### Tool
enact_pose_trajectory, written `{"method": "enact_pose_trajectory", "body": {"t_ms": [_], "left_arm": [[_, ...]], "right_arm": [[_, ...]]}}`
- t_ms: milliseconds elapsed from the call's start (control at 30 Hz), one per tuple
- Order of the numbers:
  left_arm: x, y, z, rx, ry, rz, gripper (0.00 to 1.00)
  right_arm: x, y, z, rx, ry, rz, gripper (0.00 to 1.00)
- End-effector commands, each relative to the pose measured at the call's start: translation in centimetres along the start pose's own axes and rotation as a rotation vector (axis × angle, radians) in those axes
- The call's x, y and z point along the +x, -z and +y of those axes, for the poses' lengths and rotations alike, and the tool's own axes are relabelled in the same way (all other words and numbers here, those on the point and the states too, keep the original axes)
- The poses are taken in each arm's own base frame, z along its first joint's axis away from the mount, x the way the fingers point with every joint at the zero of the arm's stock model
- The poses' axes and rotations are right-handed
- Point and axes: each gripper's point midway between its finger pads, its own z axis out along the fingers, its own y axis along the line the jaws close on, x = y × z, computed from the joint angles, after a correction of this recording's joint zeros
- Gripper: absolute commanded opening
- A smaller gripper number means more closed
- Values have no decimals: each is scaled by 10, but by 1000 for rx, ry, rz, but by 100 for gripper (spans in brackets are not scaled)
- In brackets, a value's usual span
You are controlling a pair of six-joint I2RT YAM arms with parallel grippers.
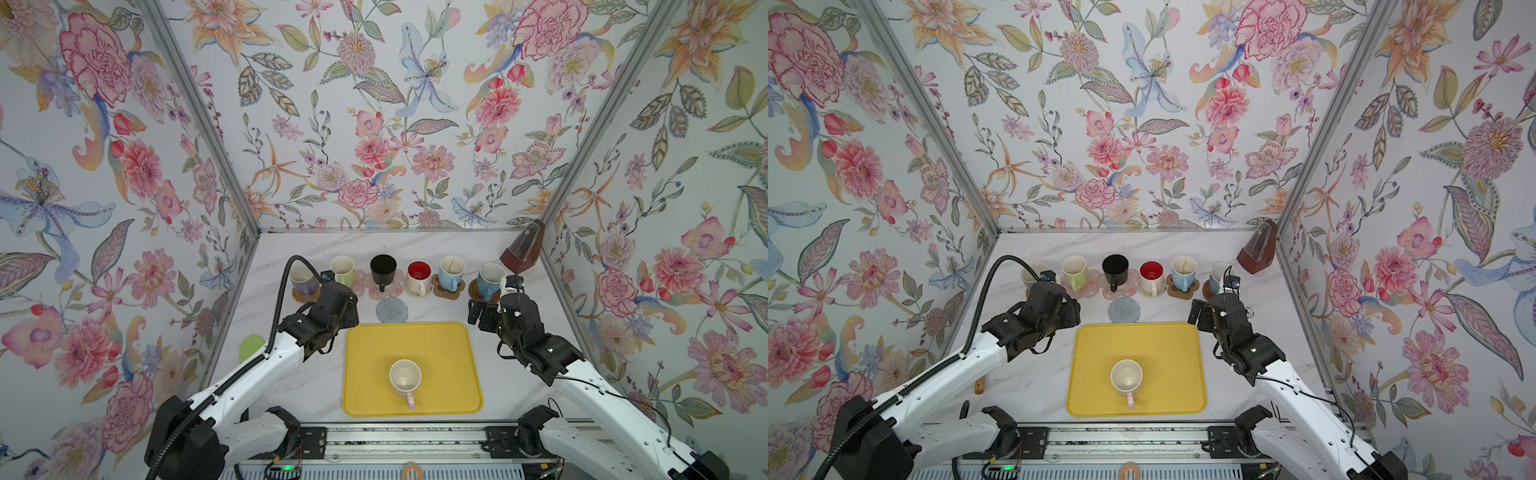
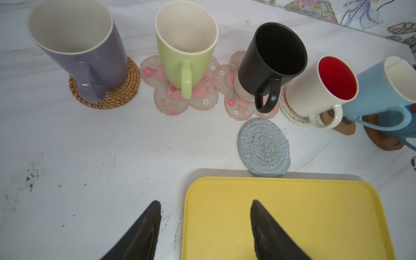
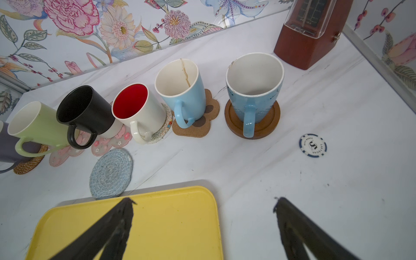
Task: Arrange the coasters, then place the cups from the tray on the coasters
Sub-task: 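Open the left gripper and raise it out of the black mug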
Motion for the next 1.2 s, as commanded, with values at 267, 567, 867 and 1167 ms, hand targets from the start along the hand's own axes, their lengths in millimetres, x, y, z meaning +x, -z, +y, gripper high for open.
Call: {"method": "enact_pose_trajectory", "body": {"t_ms": [267,567,867,1167], "left_arm": [[29,-59,-74,79,-75,126,58],[29,-99,-107,97,-114,156,54],[37,-126,-128,122,-112,193,51],[52,-143,-130,108,-118,240,49]], "right_arm": [[11,9,-14,20,-26,-2,99],[12,10,-18,33,-24,-3,99],[13,9,-21,42,-22,-2,99],[13,8,-23,46,-22,1,99]]}}
